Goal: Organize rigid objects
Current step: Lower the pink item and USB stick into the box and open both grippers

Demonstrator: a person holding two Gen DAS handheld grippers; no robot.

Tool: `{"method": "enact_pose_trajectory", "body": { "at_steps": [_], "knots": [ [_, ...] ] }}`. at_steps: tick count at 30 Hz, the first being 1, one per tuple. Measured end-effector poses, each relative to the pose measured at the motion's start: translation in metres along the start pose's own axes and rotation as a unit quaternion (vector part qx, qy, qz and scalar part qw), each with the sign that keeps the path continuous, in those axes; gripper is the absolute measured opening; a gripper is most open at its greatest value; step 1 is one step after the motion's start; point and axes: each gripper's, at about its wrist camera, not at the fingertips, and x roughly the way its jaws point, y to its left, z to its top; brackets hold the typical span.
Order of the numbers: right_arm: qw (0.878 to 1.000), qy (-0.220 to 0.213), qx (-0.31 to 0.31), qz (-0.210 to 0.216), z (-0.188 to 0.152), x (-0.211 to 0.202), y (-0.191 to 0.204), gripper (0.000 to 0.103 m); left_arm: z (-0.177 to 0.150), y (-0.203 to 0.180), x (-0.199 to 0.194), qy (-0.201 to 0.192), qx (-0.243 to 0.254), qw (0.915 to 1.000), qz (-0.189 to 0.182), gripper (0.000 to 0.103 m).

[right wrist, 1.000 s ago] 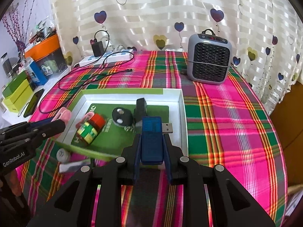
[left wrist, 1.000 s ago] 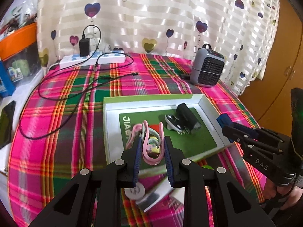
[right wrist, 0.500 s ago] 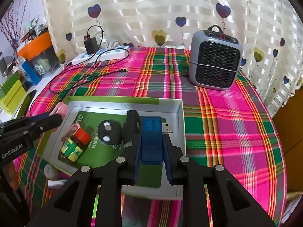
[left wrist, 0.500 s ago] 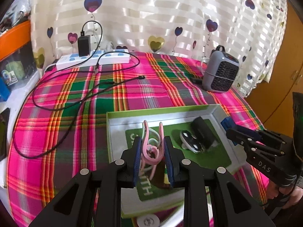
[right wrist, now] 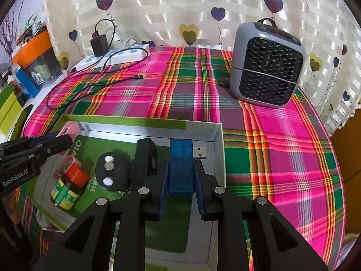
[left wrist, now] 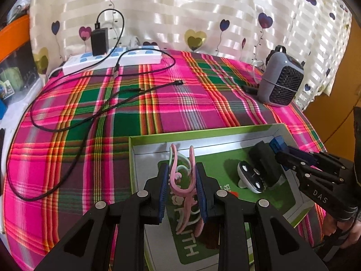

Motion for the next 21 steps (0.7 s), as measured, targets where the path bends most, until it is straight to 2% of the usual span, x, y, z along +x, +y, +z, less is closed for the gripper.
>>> {"method": "enact_pose_trajectory", "body": {
  "at_steps": [21],
  "knots": [
    [1.0, 0.01, -0.009, 0.004, 0.0, 0.013, 0.002, 0.023, -0.002, -0.006, 0.012, 0.015, 0.018, 0.9996, 0.017, 0.023]
  ]
}}
